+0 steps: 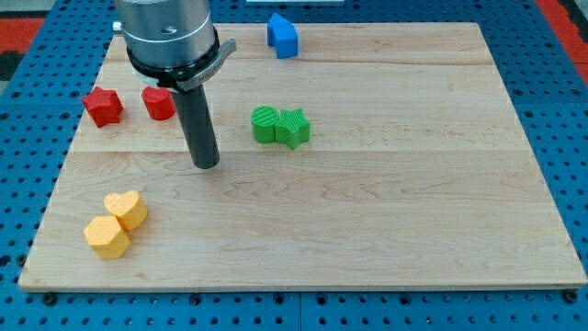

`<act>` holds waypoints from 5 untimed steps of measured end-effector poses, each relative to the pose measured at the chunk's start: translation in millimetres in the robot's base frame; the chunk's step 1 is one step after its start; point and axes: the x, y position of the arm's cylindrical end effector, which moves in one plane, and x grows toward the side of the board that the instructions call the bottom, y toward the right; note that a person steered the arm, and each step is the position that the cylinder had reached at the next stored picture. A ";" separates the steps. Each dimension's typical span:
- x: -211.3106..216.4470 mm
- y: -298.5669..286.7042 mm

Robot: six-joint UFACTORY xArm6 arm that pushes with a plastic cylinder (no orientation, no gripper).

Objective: Move the green star towards the bottom right

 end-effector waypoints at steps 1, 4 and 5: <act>0.0 0.0; 0.0 0.6; 0.7 1.0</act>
